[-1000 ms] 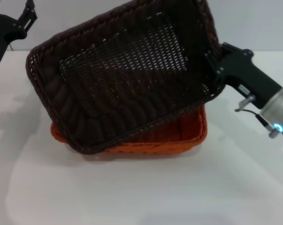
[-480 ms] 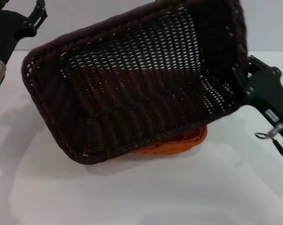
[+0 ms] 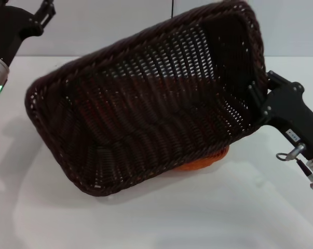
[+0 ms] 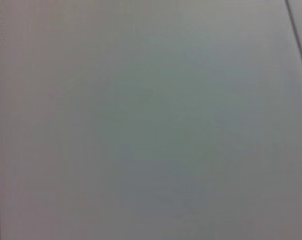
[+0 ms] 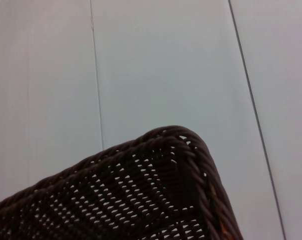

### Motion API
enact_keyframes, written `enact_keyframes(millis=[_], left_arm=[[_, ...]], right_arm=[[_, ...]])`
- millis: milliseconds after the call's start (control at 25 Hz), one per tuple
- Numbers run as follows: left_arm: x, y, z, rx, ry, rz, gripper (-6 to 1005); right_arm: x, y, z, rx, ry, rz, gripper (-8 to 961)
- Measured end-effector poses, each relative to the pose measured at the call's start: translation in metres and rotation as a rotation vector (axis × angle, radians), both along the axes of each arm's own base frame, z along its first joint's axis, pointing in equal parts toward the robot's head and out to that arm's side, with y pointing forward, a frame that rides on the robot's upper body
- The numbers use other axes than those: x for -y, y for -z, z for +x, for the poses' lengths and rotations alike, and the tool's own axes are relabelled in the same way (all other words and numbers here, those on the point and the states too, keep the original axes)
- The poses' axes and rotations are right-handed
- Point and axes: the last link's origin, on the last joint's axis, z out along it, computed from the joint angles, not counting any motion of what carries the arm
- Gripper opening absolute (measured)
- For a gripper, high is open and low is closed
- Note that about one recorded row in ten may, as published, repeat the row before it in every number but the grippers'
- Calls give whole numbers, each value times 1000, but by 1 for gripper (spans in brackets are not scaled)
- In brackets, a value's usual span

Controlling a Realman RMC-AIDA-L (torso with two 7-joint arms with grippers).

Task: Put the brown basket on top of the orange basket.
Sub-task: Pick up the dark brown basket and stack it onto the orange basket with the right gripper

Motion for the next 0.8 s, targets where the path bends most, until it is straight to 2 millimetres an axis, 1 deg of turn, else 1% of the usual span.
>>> enact_keyframes(millis=[120, 160, 200, 320, 520, 800], left_arm=[[-1, -2, 0, 1, -1, 6, 832], [-1, -2, 0, 1, -1, 6, 832], [-2, -7, 0, -3, 3, 20, 832], [-2, -6, 1, -3, 3, 19, 832], [-3, -2, 1, -7, -5, 5, 832], [-2, -1, 1, -4, -8, 4, 832]], right_arm=[[-7, 4, 3, 35, 15, -2, 153], [-9, 5, 3, 44, 15, -4, 153], [-11, 6, 3, 52, 13, -7, 153], [-16, 11, 1, 72, 10, -22, 152], [-19, 12, 3, 83, 24, -29, 152], [-21, 12, 13, 92, 75, -42, 152]])
